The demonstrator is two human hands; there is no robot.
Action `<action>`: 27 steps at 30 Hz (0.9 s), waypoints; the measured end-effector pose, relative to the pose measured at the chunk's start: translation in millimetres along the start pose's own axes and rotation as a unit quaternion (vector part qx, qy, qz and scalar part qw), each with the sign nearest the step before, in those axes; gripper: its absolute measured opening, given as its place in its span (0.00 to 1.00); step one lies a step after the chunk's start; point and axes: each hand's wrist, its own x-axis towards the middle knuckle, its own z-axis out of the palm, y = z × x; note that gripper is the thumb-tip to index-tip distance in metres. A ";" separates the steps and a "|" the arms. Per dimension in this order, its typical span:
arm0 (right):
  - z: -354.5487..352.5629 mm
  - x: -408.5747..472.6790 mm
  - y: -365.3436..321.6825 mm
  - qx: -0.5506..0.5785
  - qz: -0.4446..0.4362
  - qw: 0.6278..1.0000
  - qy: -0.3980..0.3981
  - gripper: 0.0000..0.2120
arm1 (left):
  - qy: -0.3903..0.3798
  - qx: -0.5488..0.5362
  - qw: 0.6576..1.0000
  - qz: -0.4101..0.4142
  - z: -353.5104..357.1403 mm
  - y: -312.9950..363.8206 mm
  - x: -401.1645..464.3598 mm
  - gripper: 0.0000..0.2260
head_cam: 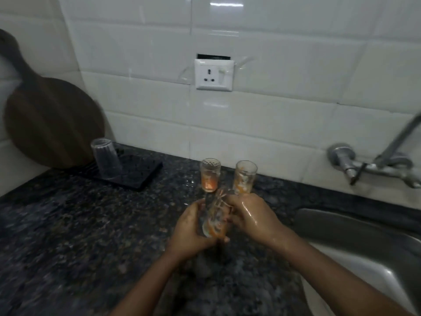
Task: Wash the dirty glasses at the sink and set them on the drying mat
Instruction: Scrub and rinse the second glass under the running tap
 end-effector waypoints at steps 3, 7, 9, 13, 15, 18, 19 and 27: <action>-47.2 -40.5 26.5 0.054 -0.030 0.998 -0.034 0.05 | -0.012 -0.023 0.999 0.023 53.6 38.8 1.1 0.32; -98.9 -83.8 96.5 0.264 0.050 0.962 0.058 0.05 | -0.012 0.002 1.000 0.012 117.7 86.8 1.4 0.26; -109.2 -92.8 142.1 0.216 0.130 0.947 0.200 0.08 | 0.002 -0.011 1.000 -0.016 146.7 105.1 0.5 0.24; -111.2 -85.5 219.0 -0.028 0.289 0.934 0.207 0.33 | -0.009 -0.093 0.992 -0.085 186.5 127.5 -4.3 0.22; -112.0 -76.2 241.9 -0.050 0.279 0.944 0.170 0.36 | -0.011 -0.128 0.985 -0.118 197.8 134.7 -9.1 0.21; -109.5 -65.6 262.0 -0.086 0.232 0.957 0.149 0.30 | -0.003 -0.144 0.979 -0.146 207.5 143.1 -14.9 0.21; -109.4 -64.6 265.0 -0.089 0.222 0.959 0.152 0.28 | -0.004 -0.139 0.979 -0.150 208.6 144.1 -15.1 0.21; -105.1 -63.8 253.4 -0.240 0.106 0.957 0.122 0.22 | -0.053 -0.153 0.971 -0.176 222.7 140.9 -14.3 0.19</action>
